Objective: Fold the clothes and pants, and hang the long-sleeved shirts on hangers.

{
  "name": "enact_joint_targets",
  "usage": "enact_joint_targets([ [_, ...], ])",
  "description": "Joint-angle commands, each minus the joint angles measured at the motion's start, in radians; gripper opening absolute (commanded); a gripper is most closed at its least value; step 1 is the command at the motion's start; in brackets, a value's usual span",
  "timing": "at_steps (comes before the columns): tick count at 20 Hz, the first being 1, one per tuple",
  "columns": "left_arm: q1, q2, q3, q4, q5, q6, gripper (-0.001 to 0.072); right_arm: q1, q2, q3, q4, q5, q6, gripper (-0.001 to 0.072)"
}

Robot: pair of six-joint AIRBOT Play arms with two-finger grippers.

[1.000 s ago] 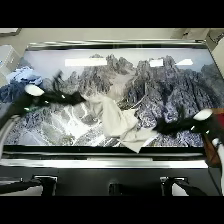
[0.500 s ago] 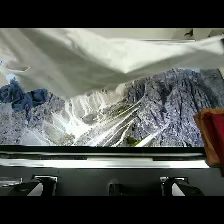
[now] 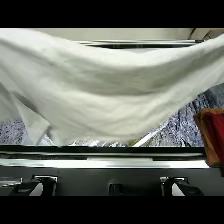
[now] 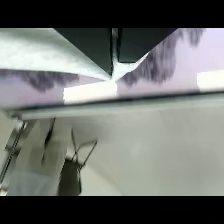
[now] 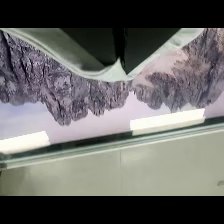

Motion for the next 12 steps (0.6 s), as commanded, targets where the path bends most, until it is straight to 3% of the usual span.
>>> enact_joint_targets([
  [1, -0.030, -0.039, -0.222, 0.039, -0.058, -0.035, 0.0026, 0.000, -0.158, -0.008, -0.031, 0.063, 0.020, 0.0049],
  [4, -0.154, -0.093, -0.537, 0.026, 0.050, -0.035, 0.0026, 0.000, -0.385, -0.047, -0.028, 0.059, 0.029, 0.0049],
  [7, -0.309, -0.189, -0.776, -0.030, 0.266, -0.035, 0.0026, 0.000, -0.613, -0.047, 0.021, 0.055, 0.165, 0.0048],
  [9, -0.373, -0.283, -0.814, -0.073, 0.315, -0.036, 0.0027, 0.000, -0.700, -0.047, 0.129, 0.062, 0.244, 0.0049],
  [12, -0.389, -0.386, -0.795, -0.113, 0.314, -0.035, 0.0027, 0.000, -0.739, -0.047, 0.215, 0.072, 0.244, 0.0049],
])
